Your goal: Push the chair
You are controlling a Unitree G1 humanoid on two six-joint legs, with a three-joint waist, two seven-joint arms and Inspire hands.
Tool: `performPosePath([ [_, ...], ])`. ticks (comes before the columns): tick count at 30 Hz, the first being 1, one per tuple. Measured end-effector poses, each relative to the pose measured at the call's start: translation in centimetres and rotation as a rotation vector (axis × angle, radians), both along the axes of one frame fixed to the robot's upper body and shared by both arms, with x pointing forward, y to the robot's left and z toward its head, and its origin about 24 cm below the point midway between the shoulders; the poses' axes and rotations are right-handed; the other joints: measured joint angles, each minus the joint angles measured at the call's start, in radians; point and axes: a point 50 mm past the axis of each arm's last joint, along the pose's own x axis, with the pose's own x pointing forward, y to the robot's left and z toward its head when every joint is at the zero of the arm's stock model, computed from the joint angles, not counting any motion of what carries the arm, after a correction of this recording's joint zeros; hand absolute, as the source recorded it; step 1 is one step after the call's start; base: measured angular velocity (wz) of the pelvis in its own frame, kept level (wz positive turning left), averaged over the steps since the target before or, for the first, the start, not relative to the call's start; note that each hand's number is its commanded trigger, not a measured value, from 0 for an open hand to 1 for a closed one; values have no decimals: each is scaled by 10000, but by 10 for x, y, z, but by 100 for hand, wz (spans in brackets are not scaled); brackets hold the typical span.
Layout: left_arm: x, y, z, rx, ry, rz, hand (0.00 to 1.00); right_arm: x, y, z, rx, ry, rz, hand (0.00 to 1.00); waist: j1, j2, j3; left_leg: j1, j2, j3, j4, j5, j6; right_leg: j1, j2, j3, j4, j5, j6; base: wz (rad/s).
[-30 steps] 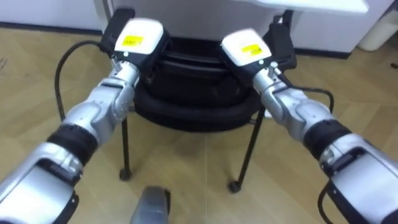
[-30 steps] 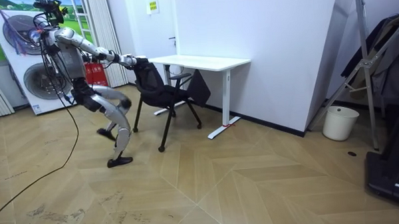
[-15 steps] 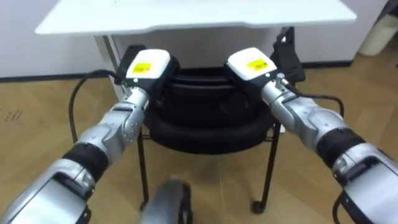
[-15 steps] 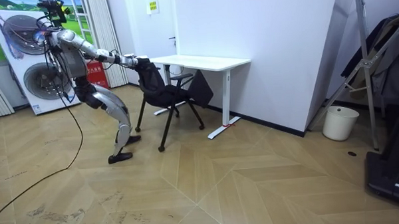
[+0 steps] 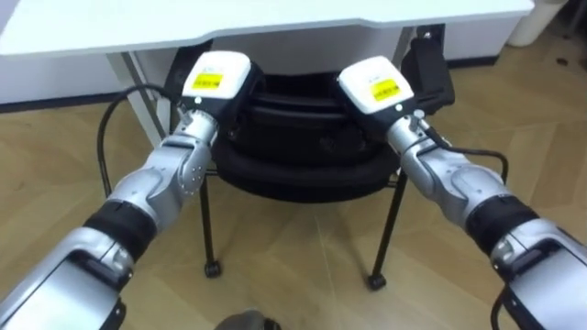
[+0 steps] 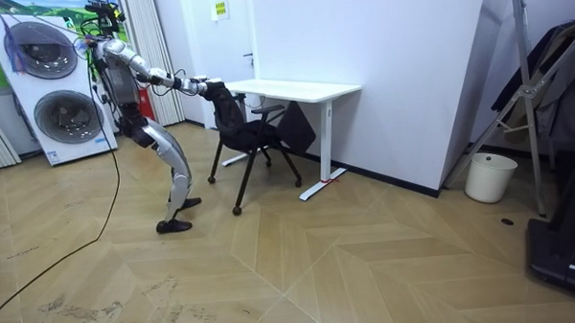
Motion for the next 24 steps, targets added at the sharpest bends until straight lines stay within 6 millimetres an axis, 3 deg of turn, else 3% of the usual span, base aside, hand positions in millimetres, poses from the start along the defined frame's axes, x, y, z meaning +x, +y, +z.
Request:
performPosePath([
  [1,0,-1,1,-4,-20,-24,100,0,1,0,39,-48,-1,100,3,64,5,14,8,-92,-7,-25,24,-147,20,8,138,364,-46,-15],
  [3,1,0,1,39,-41,-6,100,0,2,0,71,-106,-32,100,19,165,12,54,12,-239,-82,-32,35,-275,108,-10,103,690,-68,-16],
  [6,2,1,5,40,-156,-3,100,0,3,3,69,-414,-45,100,302,309,43,60,-42,-537,-237,-27,41,-346,498,125,-487,662,-83,-45],
  [8,3,3,6,28,-253,38,100,1,6,5,64,-570,-36,100,529,374,64,61,-178,-1011,-432,26,-35,-397,1042,161,-1580,611,-110,-44],
  [9,3,5,7,48,-324,61,100,1,7,6,94,-648,-29,100,521,431,74,55,-386,-1560,-583,184,-124,-396,1466,202,-2379,655,-190,20],
  [10,4,5,9,69,-446,67,100,1,8,7,138,-735,-26,100,401,419,66,42,-626,-2085,-773,395,-216,-392,1759,254,-3072,786,-374,77],
  [11,4,5,10,124,-526,43,100,1,8,7,189,-793,-76,100,106,319,49,26,-856,-2488,-897,516,-356,-338,2005,415,-3343,1035,-693,93],
  [14,5,3,11,166,-610,12,100,1,6,7,191,-828,-144,100,-30,220,33,39,-799,-2494,-1185,768,-569,-141,1933,49,-3505,1012,-904,45],
  [17,5,2,13,110,-753,39,100,1,6,10,152,-897,-150,100,-60,187,36,42,-517,-2299,-1338,821,-661,-25,1954,-242,-3563,917,-1094,18],
  [20,6,2,15,57,-880,47,100,1,10,13,158,-1026,-79,100,-64,155,45,66,-518,-2386,-1587,890,-771,-12,1948,-366,-3651,941,-1292,10],
  [24,7,0,20,87,-1042,-2,100,2,8,16,238,-1100,-170,100,-36,18,47,78,-478,-2415,-1842,969,-887,10,1959,-519,-3813,946,-1400,10],
])
